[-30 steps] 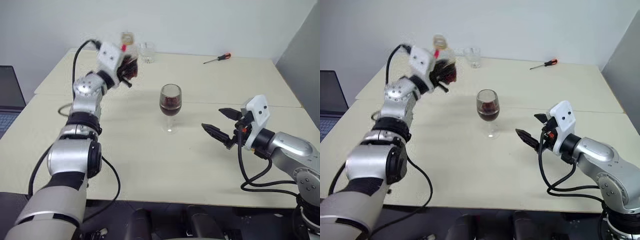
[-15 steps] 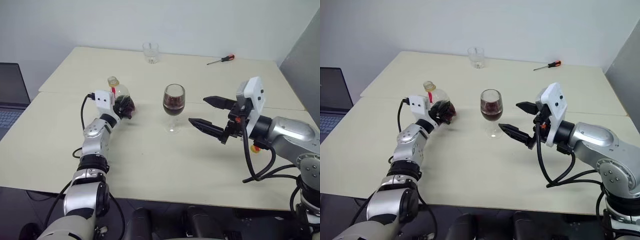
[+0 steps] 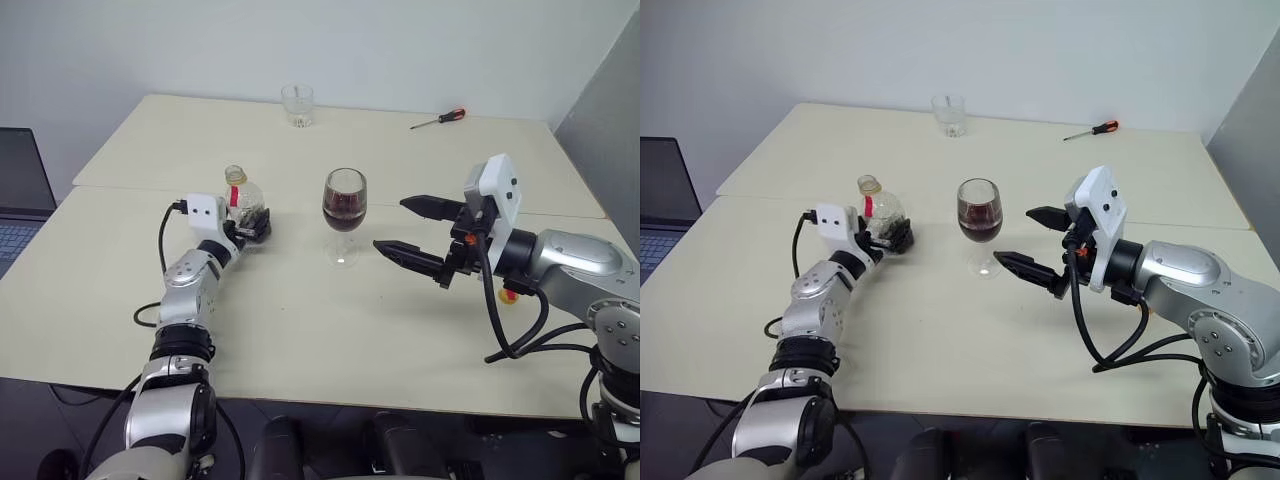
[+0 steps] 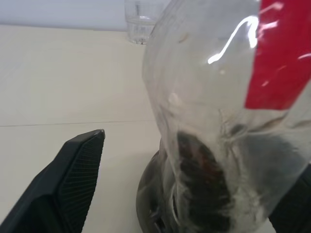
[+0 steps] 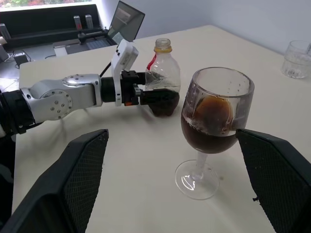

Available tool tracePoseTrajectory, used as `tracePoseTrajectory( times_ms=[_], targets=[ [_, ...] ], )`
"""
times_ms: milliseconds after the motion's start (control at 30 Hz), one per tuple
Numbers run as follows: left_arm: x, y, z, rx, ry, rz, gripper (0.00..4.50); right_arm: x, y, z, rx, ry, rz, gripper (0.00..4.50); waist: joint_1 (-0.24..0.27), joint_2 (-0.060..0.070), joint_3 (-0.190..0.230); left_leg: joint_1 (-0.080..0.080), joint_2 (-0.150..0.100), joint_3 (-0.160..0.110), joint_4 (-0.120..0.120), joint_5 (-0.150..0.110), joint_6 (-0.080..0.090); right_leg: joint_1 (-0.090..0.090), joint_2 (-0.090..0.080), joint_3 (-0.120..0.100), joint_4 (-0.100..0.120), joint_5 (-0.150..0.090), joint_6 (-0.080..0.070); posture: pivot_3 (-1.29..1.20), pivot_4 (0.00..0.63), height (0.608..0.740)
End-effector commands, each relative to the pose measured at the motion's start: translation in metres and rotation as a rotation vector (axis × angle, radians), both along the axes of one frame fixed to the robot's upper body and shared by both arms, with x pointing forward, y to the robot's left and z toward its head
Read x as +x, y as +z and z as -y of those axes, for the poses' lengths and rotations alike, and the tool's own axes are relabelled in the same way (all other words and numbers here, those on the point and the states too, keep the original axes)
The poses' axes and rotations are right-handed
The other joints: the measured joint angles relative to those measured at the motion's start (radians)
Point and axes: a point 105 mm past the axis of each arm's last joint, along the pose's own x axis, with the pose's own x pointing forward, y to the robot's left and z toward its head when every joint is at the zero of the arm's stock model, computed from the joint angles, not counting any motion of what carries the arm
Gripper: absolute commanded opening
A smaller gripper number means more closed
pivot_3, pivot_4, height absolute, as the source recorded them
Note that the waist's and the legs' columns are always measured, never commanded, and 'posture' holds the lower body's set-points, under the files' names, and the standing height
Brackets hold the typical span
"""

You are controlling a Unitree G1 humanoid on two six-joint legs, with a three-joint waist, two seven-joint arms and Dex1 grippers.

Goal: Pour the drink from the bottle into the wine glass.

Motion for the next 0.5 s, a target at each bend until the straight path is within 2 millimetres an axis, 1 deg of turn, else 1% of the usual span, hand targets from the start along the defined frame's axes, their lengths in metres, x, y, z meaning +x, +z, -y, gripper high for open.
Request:
tracePoseTrajectory(
  times_ms=[33, 133, 200, 267, 333, 400, 433, 500],
  targets=[
    [-0.006, 0.02, -0.007, 0.038, 0.013, 0.075, 4.46, -0.001, 0.006, 0.001, -0.009, 0.008, 0.043, 4.5, -0.001, 0.0, 0.0, 0.0, 0.0, 0.0, 0.0, 0.0, 0.0, 0.0, 0.0, 0.0, 0.0, 0.0, 0.0, 0.0, 0.15, 0.74],
    [-0.013, 0.02, -0.003, 0.043, -0.032, 0.062, 4.46, 0.0, 0.006, 0.002, -0.012, 0.013, 0.045, 4.5, -0.001, 0.0, 0.0, 0.0, 0.0, 0.0, 0.0, 0.0, 0.0, 0.0, 0.0, 0.0, 0.0, 0.0, 0.0, 0.0, 0.15, 0.74],
    [-0.024, 0.027, 0.0, 0.046, -0.08, 0.068, 4.46, -0.001, 0.005, 0.002, -0.019, 0.025, 0.044, 4.5, -0.001, 0.0, 0.0, 0.0, 0.0, 0.0, 0.0, 0.0, 0.0, 0.0, 0.0, 0.0, 0.0, 0.0, 0.0, 0.0, 0.15, 0.74],
    [-0.038, 0.036, -0.001, 0.066, -0.114, 0.073, 4.46, 0.0, 0.005, 0.003, -0.028, 0.033, 0.042, 4.5, -0.002, 0.0, 0.0, 0.0, 0.001, 0.0, 0.0, 0.0, 0.0, 0.0, 0.0, 0.0, 0.0, 0.0, 0.0, 0.0, 0.15, 0.74],
    [-0.048, 0.041, -0.007, 0.098, -0.111, 0.07, 4.46, 0.001, 0.005, 0.005, -0.034, 0.038, 0.04, 4.5, -0.003, 0.0, 0.0, 0.0, 0.001, 0.0, -0.001, 0.0, 0.0, 0.0, 0.0, 0.0, 0.0, 0.0, 0.0, 0.0, 0.15, 0.74],
    [-0.056, 0.044, -0.022, 0.136, -0.069, 0.059, 4.46, 0.003, 0.004, 0.006, -0.042, 0.044, 0.039, 4.5, -0.002, 0.0, 0.0, 0.001, 0.001, -0.001, -0.001, 0.0, 0.0, 0.0, 0.0, 0.0, 0.0, -0.001, -0.001, 0.0, 0.15, 0.74],
    [-0.058, 0.044, -0.026, 0.144, -0.059, 0.053, 4.46, 0.004, 0.003, 0.006, -0.045, 0.046, 0.039, 4.5, -0.002, 0.0, 0.0, 0.001, 0.001, -0.001, -0.001, 0.0, 0.0, 0.0, 0.0, 0.0, 0.0, -0.001, -0.001, 0.0, 0.15, 0.74],
    [-0.066, 0.045, -0.029, 0.162, -0.09, 0.031, 4.46, 0.006, 0.003, 0.008, -0.05, 0.046, 0.036, 4.5, -0.002, 0.0, 0.0, 0.001, 0.001, -0.001, -0.001, 0.0, 0.0, 0.0, 0.0, 0.0, 0.0, -0.001, -0.001, 0.0, 0.15, 0.74]
  ],
)
